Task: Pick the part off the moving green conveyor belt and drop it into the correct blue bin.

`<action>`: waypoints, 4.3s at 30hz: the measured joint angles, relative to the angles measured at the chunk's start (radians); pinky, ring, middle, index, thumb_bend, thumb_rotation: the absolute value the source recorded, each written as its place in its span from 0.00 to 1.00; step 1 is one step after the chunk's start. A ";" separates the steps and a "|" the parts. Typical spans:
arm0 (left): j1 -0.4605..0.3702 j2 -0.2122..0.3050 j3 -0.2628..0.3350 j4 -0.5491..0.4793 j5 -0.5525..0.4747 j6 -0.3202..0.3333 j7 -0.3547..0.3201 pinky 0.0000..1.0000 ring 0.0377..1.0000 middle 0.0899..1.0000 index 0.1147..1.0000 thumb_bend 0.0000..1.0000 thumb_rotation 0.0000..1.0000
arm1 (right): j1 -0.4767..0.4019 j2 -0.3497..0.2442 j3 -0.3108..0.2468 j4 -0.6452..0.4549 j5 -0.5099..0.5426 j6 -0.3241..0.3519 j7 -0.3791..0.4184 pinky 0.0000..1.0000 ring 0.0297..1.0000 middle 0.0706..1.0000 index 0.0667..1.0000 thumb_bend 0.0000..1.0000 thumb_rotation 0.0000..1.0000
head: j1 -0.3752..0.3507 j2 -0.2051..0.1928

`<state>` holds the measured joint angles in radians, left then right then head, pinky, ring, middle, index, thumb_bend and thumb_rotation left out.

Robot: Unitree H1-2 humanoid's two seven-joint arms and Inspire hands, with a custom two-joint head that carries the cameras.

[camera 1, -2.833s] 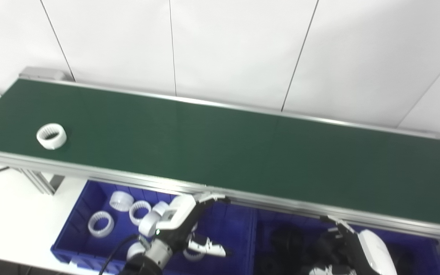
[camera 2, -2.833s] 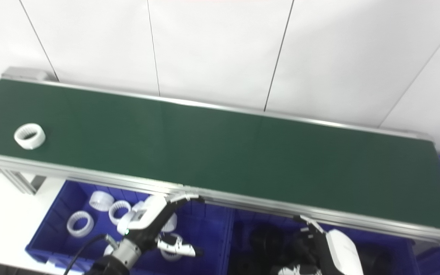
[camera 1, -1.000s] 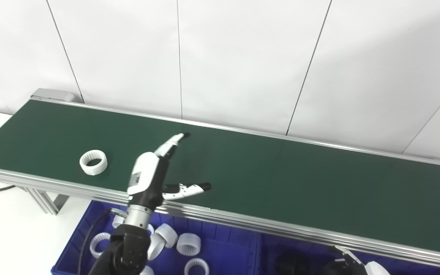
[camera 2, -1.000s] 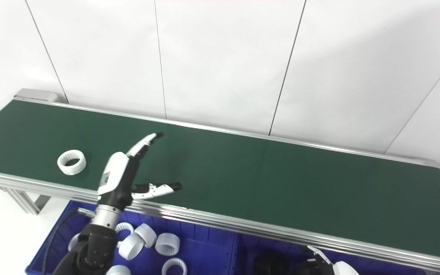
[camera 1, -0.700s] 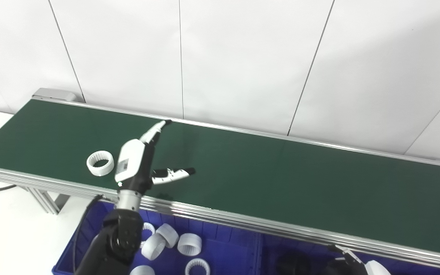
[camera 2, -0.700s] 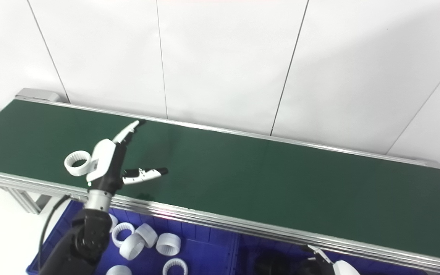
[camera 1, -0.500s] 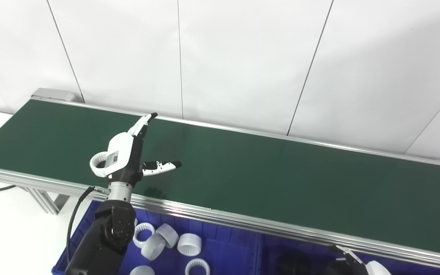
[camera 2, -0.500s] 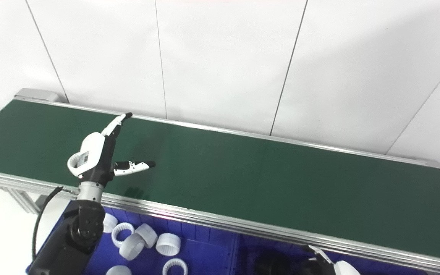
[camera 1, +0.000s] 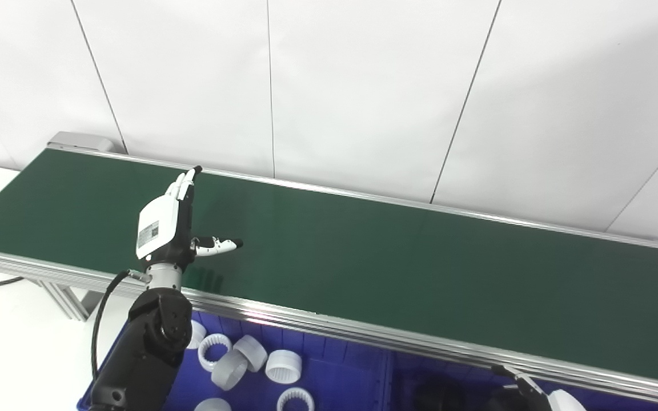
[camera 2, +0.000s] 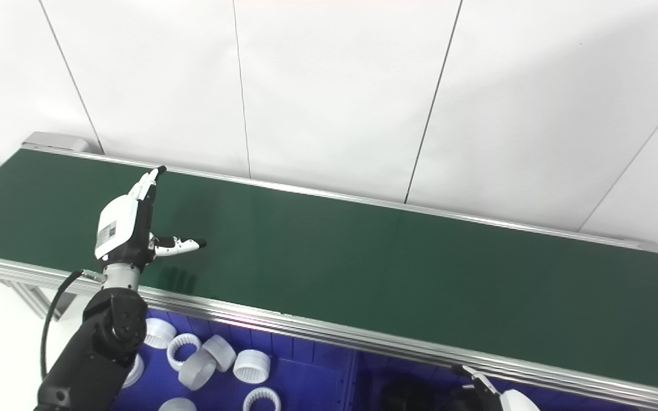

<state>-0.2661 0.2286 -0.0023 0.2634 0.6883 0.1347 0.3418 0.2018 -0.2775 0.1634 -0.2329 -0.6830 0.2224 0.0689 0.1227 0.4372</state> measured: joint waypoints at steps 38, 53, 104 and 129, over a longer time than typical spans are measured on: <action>-0.063 0.034 -0.010 0.296 -0.151 -0.048 0.082 0.34 0.37 0.44 0.53 0.50 0.00 | 0.005 -0.005 0.007 0.011 0.001 -0.010 -0.002 0.61 0.67 0.67 0.82 0.81 0.21 | -0.006 0.008; -0.053 0.032 -0.008 0.301 -0.328 -0.212 -0.034 0.30 0.35 0.42 0.47 0.49 0.00 | 0.006 -0.004 0.007 0.009 0.001 -0.009 -0.002 0.62 0.67 0.67 0.82 0.80 0.22 | -0.009 0.011; 0.304 0.110 -0.434 0.334 -0.332 -0.575 0.403 0.44 0.45 0.44 0.46 0.50 0.00 | -0.004 0.016 0.026 -0.040 -0.043 -0.009 0.000 0.56 0.63 0.65 0.81 0.82 0.33 | -0.175 0.172; 0.312 0.235 -0.579 -0.017 -0.342 -0.576 0.263 0.72 0.78 0.80 0.78 0.86 0.65 | -0.008 0.029 0.030 -0.031 -0.046 -0.008 0.001 0.62 0.66 0.67 0.82 0.83 0.38 | -0.340 0.218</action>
<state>0.0462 0.4632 -0.5815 0.2468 0.3462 -0.4409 0.6051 0.1934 -0.2486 0.1932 -0.2643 -0.7294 0.2140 0.0698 -0.2176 0.6549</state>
